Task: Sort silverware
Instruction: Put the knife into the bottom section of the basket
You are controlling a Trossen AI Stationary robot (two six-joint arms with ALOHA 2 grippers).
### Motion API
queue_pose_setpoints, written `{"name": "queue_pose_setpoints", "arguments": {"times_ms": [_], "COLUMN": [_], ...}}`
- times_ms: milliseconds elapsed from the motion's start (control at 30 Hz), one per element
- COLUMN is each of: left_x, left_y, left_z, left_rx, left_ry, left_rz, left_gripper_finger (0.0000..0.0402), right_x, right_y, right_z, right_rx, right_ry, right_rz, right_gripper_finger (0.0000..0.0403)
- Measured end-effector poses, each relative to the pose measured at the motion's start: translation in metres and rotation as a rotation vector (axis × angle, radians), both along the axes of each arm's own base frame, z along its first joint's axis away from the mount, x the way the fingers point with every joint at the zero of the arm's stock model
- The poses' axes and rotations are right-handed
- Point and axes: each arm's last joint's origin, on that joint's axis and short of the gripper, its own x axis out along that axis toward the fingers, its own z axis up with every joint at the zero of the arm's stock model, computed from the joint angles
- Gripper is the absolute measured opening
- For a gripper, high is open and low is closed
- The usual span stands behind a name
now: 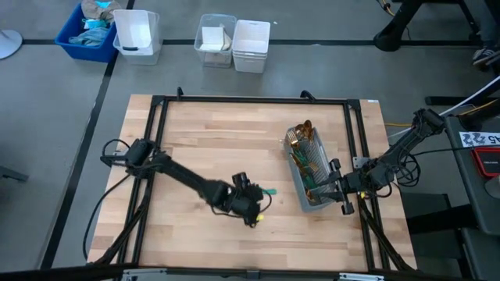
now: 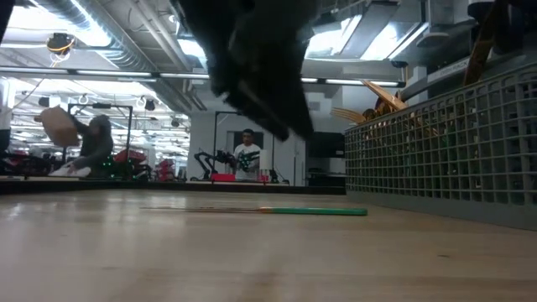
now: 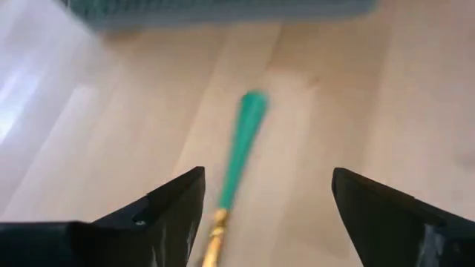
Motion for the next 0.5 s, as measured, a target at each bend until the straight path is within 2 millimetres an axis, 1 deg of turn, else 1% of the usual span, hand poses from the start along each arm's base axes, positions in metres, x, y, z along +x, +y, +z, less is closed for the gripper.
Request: {"name": "queue_pose_setpoints", "arguments": {"times_ms": [100,200,300,367,500], "left_x": [0.003,0.003,0.002,0.0,0.0], "left_y": [0.02,0.037,0.052,0.061,0.072], "left_z": [-0.005,-0.015,-0.026,-0.032,-0.038], "left_rx": [-0.02,-0.064,-0.101,-0.1,-0.12], "left_ry": [0.07,0.138,0.172,0.191,0.193], "left_rz": [-0.002,-0.016,-0.021,-0.003,0.015], "left_gripper_finger": [0.0271,0.0251,0.0228,0.0216,0.0197], "right_x": [0.0,-0.001,-0.001,-0.001,0.0], "right_y": [0.001,0.003,0.004,0.005,0.006], "right_z": [0.008,0.026,0.04,0.049,0.069], "right_rx": [0.071,0.135,0.158,0.156,0.141], "right_ry": [-0.051,-0.13,-0.162,-0.173,-0.165], "right_rz": [0.047,0.122,0.146,0.165,0.175], "right_gripper_finger": [0.0131,0.0131,0.0131,0.0131,0.0131]}}
